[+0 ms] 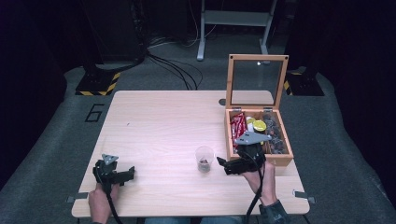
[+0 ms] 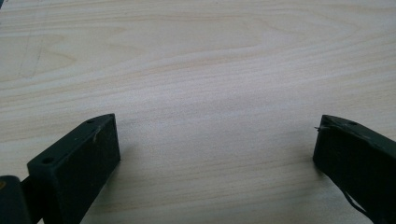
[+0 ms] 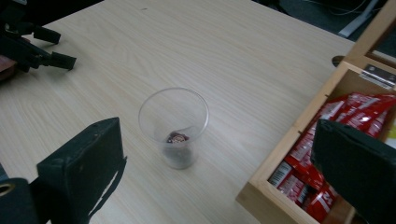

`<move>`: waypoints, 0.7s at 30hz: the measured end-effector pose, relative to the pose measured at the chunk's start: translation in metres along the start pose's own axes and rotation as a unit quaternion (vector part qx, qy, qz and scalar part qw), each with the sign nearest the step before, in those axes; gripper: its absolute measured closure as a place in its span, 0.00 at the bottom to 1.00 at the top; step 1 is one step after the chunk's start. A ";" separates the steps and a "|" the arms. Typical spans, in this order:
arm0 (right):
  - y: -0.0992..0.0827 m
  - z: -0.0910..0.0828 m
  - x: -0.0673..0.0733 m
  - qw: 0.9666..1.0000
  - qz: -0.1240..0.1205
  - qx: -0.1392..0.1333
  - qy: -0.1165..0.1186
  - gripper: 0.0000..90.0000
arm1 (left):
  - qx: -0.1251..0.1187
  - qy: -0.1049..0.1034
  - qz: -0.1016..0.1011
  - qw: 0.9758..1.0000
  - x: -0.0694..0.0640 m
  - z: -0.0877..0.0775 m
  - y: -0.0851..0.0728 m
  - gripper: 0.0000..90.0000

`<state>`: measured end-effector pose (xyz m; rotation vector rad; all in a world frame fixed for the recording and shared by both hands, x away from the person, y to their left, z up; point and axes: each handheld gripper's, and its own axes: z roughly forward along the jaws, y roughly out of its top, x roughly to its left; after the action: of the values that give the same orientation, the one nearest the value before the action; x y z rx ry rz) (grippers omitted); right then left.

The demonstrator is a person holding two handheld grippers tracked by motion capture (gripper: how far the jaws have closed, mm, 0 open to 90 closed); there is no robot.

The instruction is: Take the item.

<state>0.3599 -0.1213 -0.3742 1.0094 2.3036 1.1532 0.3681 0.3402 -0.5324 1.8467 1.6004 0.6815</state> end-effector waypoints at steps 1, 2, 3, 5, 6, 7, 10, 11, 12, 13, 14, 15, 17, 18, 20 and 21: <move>-0.002 -0.004 -0.002 1.000 0.002 -0.003 -0.004 0.02 | 0.000 0.000 0.001 1.000 0.000 0.000 0.000 0.00; -0.004 -0.006 -0.003 1.000 0.004 -0.004 -0.007 0.02 | 0.000 0.000 0.001 1.000 0.000 0.000 0.000 0.00; -0.007 -0.010 -0.005 1.000 0.003 -0.006 -0.015 0.02 | 0.000 0.000 0.000 1.000 0.000 0.000 0.000 0.00; -0.013 -0.017 -0.009 0.999 0.008 -0.009 -0.033 0.01 | 0.000 0.000 0.001 1.000 0.000 0.000 0.000 0.00; -0.016 -0.019 -0.012 0.999 0.009 -0.011 -0.036 0.01 | 0.000 0.000 0.000 1.000 0.000 0.000 0.000 0.00; -0.023 -0.024 -0.017 0.999 0.018 -0.009 -0.047 0.01 | 0.000 0.000 0.000 1.000 0.000 0.000 0.000 0.00; -0.032 -0.030 -0.023 0.998 0.024 -0.010 -0.064 0.01 | 0.000 0.000 0.000 1.000 0.000 0.000 0.000 0.00; -0.035 -0.031 -0.025 0.997 0.027 -0.011 -0.068 0.01 | 0.000 0.000 0.000 1.000 0.000 0.000 0.000 0.00; -0.039 -0.033 -0.028 0.997 0.031 -0.009 -0.074 0.01 | 0.000 0.000 0.000 1.000 0.000 0.000 0.000 0.00; -0.042 -0.034 -0.029 0.996 0.032 -0.008 -0.080 0.01 | 0.000 0.000 0.001 1.000 0.000 0.000 0.000 0.00; -0.047 -0.036 -0.032 0.996 0.036 -0.008 -0.086 0.01 | 0.000 0.000 0.001 1.000 0.000 0.000 0.000 0.00; -0.051 -0.037 -0.034 0.995 0.038 -0.007 -0.090 0.00 | 0.000 0.000 0.000 1.000 0.000 0.000 0.000 0.00; -0.061 -0.038 -0.040 0.994 0.046 -0.004 -0.104 0.01 | 0.000 0.000 0.000 1.000 0.000 0.000 0.000 0.00; -0.069 -0.039 -0.044 0.993 0.053 -0.002 -0.108 0.01 | 0.000 0.000 0.000 1.000 0.000 0.000 0.000 0.00; -0.083 -0.039 -0.051 0.990 0.065 0.005 -0.121 0.01 | 0.000 0.000 0.000 1.000 0.000 0.000 0.000 0.00; -0.091 -0.039 -0.056 0.990 0.075 0.007 -0.123 0.01 | 0.000 0.000 0.000 1.000 0.000 0.000 0.000 0.00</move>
<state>0.3350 -0.2206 -0.4231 1.2713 2.0736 1.0045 0.3680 0.3402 -0.5323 1.8477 1.6001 0.6817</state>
